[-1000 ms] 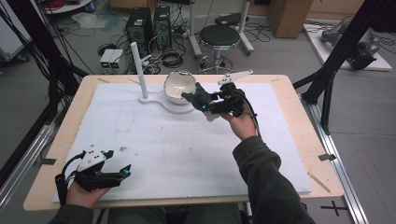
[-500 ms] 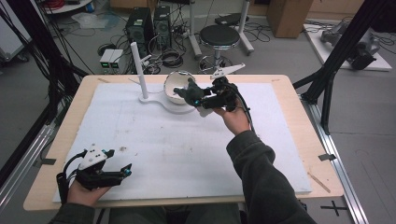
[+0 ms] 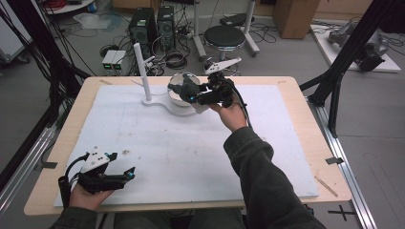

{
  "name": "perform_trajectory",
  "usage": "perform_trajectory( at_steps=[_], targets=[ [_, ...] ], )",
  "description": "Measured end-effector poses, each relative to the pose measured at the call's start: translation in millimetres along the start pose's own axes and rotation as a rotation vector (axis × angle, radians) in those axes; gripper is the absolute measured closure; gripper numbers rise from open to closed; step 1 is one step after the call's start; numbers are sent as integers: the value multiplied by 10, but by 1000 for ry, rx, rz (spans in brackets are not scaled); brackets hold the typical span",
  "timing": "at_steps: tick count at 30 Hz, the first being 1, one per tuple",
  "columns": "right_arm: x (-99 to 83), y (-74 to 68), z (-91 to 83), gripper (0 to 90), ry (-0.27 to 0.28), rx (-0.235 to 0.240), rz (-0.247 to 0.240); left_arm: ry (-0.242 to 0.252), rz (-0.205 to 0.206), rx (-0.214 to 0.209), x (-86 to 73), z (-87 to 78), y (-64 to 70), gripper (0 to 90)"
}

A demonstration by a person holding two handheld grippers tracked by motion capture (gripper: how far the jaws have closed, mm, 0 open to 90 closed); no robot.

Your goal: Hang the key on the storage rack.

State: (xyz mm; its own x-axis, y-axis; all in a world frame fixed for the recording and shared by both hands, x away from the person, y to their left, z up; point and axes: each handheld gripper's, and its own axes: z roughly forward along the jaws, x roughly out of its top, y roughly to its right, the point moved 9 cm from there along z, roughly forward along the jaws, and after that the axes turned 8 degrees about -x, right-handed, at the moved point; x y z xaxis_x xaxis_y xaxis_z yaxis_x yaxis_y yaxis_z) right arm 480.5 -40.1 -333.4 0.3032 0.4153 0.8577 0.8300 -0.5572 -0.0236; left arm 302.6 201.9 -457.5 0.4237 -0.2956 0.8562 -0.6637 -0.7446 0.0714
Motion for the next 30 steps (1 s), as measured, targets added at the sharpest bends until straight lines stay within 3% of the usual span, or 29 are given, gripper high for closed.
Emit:
perform_trajectory(
  at_steps=[30],
  targets=[
    [339,-159,373,450,0,23,-34,5,7,-3,-3,-18,-30,182]
  ],
)
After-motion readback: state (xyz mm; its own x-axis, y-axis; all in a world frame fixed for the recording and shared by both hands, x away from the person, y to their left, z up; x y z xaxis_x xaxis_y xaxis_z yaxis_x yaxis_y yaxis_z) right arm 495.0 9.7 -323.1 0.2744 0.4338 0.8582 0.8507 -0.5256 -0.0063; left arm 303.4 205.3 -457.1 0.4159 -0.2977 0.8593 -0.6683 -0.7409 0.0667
